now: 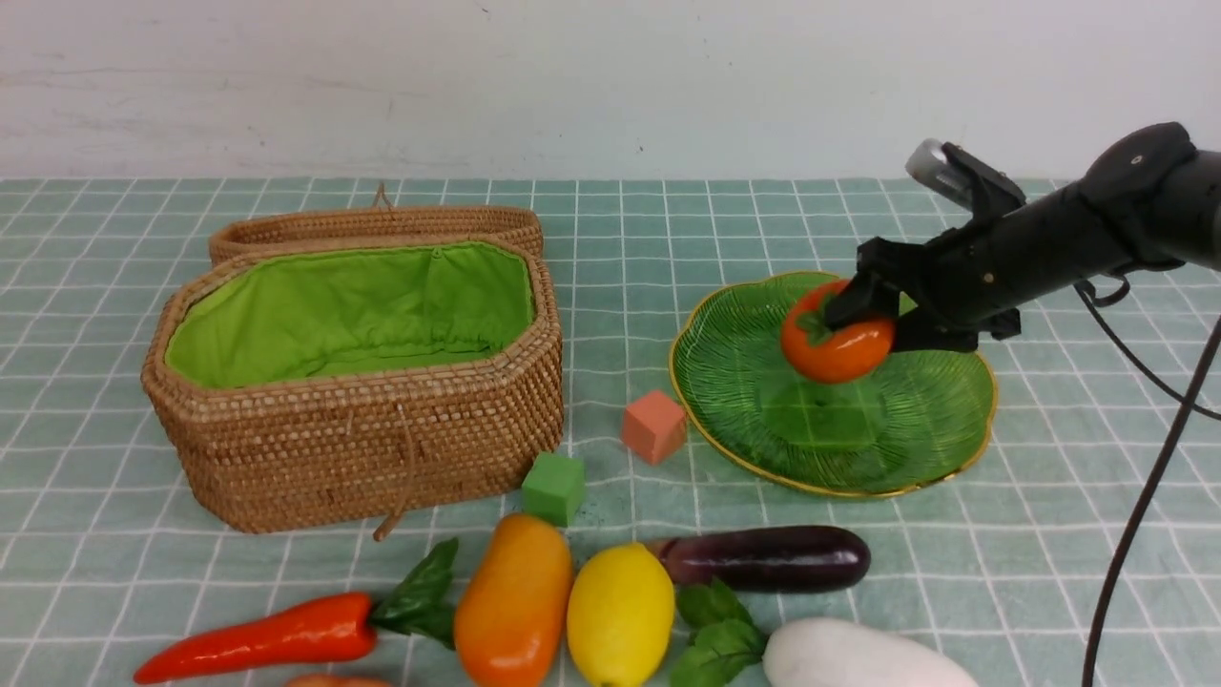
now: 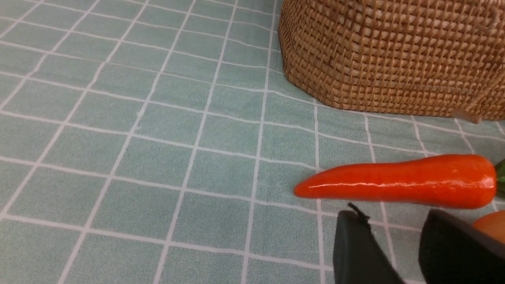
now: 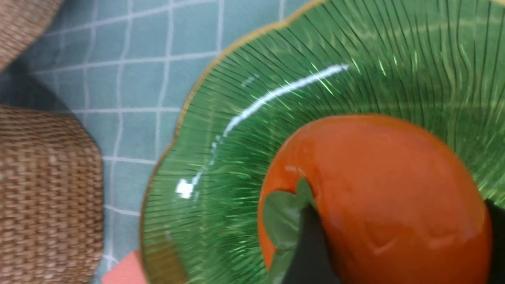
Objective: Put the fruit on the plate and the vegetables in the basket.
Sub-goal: Grab a tomato with your right arm and place it on the plate on the right, then take a daikon with your right arm and place it on the basket on the left.
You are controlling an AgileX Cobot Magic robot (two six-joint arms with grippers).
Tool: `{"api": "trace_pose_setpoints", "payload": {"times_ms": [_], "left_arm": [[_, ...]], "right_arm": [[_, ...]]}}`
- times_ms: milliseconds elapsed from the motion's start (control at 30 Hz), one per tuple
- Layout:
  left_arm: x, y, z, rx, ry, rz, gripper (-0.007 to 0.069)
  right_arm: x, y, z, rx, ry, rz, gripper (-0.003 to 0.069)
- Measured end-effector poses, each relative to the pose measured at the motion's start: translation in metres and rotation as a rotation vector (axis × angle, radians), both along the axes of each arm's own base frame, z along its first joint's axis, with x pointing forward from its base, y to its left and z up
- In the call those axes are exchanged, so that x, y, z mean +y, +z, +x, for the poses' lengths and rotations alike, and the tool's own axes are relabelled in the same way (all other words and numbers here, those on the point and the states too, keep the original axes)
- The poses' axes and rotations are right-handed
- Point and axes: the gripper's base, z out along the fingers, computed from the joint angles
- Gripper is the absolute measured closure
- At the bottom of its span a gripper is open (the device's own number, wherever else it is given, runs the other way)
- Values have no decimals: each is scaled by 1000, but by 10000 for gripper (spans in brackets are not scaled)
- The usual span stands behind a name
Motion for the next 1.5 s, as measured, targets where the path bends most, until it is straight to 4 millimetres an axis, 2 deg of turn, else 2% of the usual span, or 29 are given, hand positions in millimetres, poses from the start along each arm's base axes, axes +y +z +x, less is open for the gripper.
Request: {"api": "trace_pose_setpoints", "payload": {"times_ms": [233, 333, 433, 567, 667, 767, 800, 833, 900, 933, 1000, 1033, 1067, 1133, 1233, 1300, 1500], "left_arm": [[0, 0, 0, 0, 0, 0, 386], [0, 0, 0, 0, 0, 0, 386], [0, 0, 0, 0, 0, 0, 386], [0, 0, 0, 0, 0, 0, 386], [0, 0, 0, 0, 0, 0, 386], [0, 0, 0, 0, 0, 0, 386], [0, 0, 0, 0, 0, 0, 386], [0, 0, 0, 0, 0, 0, 386], [0, 0, 0, 0, 0, 0, 386], [0, 0, 0, 0, 0, 0, 386], [0, 0, 0, 0, 0, 0, 386], [0, 0, 0, 0, 0, 0, 386], [0, 0, 0, 0, 0, 0, 386], [0, 0, 0, 0, 0, 0, 386], [0, 0, 0, 0, 0, 0, 386], [0, 0, 0, 0, 0, 0, 386], [0, 0, 0, 0, 0, 0, 386]], "right_arm": [[1, -3, -2, 22, 21, -3, 172], [0, -3, -5, 40, 59, -33, 73], [-2, 9, -11, 25, 97, -93, -11], [-7, 36, -21, -1, 117, -168, -13], [-11, 62, -34, -4, 123, -226, 2], [-12, 76, -48, 5, 127, -245, 11], [-13, 84, -61, 12, 133, -253, 15], [-13, 86, -65, 14, 133, -254, 17], [-13, 94, -92, 25, 136, -252, 24], [-12, 93, -100, 40, 142, -251, 26], [-5, 95, -125, 52, 166, -252, 31], [-5, 98, -126, 44, 164, -252, 31], [9, 98, -145, 43, 213, -258, 34], [32, 99, -167, 31, 315, -287, 36], [49, 96, -181, 37, 419, -337, 36], [74, 81, -201, 56, 603, -465, 40], [95, 51, -226, 52, 774, -602, 44]]}}
